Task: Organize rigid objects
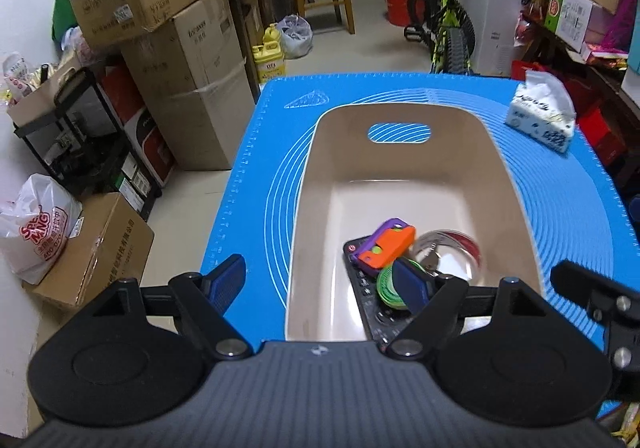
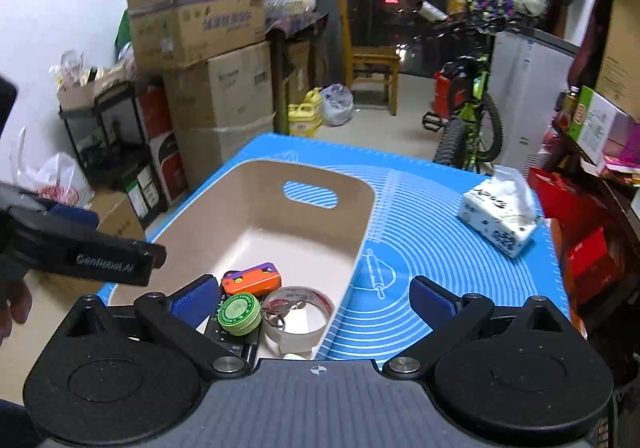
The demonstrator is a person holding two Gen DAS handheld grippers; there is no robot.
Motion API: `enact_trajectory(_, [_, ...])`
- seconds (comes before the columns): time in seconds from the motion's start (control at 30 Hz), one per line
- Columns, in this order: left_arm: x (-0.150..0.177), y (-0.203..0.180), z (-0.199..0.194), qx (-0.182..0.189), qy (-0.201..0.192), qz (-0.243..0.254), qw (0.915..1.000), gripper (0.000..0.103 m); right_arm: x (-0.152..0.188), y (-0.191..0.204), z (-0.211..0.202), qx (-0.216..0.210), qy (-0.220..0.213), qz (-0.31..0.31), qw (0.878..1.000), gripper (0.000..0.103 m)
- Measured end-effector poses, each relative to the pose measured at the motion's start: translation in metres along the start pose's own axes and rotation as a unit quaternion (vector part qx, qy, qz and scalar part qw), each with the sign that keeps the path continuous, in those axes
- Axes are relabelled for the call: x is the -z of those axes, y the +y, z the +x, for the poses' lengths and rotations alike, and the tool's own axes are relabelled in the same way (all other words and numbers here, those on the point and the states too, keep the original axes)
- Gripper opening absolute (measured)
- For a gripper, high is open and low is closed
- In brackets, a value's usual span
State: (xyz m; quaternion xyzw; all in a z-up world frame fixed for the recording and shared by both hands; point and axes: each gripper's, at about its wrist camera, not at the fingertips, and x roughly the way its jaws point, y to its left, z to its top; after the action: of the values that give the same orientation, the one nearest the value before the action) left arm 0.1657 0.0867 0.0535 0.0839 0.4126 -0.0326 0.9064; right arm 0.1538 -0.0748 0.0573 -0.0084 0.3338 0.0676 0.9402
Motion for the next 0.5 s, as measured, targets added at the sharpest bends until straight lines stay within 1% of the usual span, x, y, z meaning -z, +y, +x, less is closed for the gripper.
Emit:
enact_trajectory(0.13, [0.011,-0.006,-0.023,0.001,-0.003,-0.004,1.0000,0.080,0.009,-0.003,-0.029,0.003,-0.007,0.013,1.000,0.101])
enact_trajectory(0.27, [0.026,-0.015,-0.051,-0.009,-0.013,-0.004,0.9999,0.080,0.022,-0.006,-0.060,0.010,-0.013,0.020,1.000,0.101])
enact_trajectory(0.37, [0.038,-0.021,-0.070,-0.009,-0.017,-0.006,0.9998,0.080,0.032,-0.008,-0.083,0.015,-0.019,0.023,0.999,0.101])
enact_trajectory(0.5, [0.054,-0.033,-0.092,-0.008,-0.023,0.006,0.9997,0.080,0.047,-0.011,-0.115,0.023,-0.027,0.030,0.999,0.101])
